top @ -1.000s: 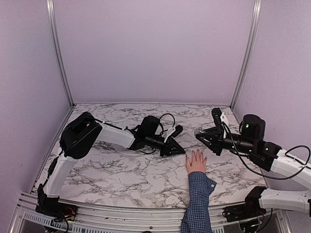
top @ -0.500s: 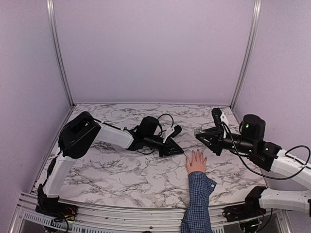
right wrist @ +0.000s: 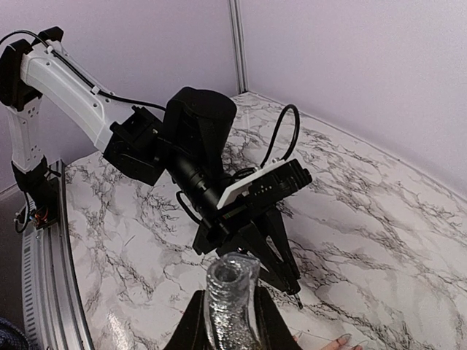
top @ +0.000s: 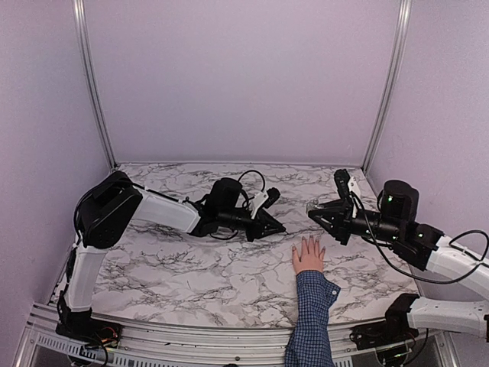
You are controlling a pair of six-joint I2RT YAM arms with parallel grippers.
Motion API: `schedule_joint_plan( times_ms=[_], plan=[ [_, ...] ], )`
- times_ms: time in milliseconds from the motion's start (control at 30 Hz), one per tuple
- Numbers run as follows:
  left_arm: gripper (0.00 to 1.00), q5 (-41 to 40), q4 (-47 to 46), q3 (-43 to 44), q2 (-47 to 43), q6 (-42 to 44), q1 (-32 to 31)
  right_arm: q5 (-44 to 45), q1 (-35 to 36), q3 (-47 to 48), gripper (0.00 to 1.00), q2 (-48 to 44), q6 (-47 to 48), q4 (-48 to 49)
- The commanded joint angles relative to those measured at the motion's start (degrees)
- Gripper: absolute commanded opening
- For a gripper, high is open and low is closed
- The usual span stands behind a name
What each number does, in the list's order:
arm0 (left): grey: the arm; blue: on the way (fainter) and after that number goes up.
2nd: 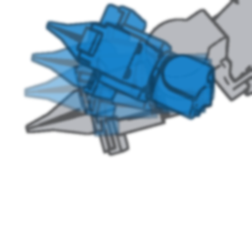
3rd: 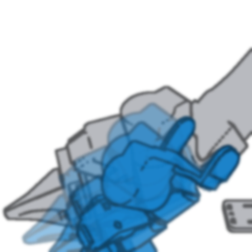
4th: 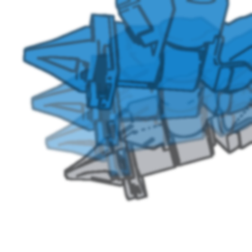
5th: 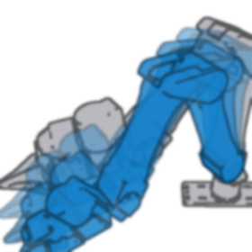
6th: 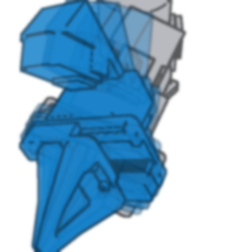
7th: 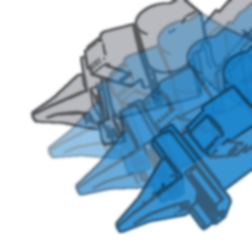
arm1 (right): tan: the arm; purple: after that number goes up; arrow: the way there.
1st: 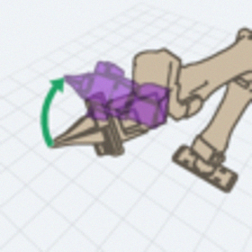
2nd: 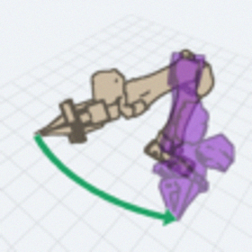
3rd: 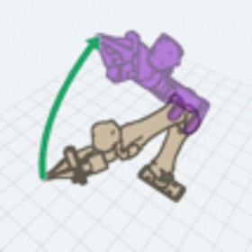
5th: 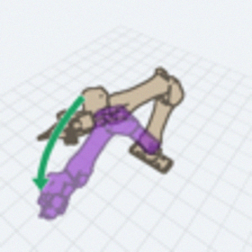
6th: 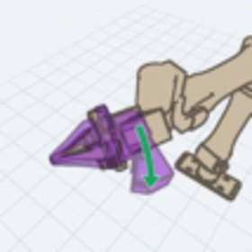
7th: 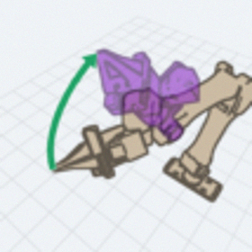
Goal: Paint the nails
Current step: Paint the nail with the hand.
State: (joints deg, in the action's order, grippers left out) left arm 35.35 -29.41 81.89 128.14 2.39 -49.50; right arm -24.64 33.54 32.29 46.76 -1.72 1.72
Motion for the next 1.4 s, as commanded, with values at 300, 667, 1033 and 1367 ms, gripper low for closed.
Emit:
schedule_joint_plan(
  times_ms=[300, 667, 1033, 1367],
  plan=[
    [0.0, -0.8, -1.9, 0.4, 0.5, -13.9, -2.1, 0.8, -0.4, 0.7, 0.0, -2.0, 0.0, 1.3],
    [0.0, -7.3, -1.9, -2.5, -1.1, -19.5, -4.6, 0.6, -0.5, 0.7, 0.0, -2.2, 0.0, 1.3],
    [0.0, -12.5, -1.8, -6.5, -4.0, -21.8, -5.0, 0.4, -0.5, 0.7, 0.0, -1.9, -0.2, 1.5],
    [0.0, -13.0, -1.7, -4.2, -3.6, -22.3, -6.0, 0.4, -0.4, 0.5, 0.0, -2.0, -0.3, 1.6]
  ],
)
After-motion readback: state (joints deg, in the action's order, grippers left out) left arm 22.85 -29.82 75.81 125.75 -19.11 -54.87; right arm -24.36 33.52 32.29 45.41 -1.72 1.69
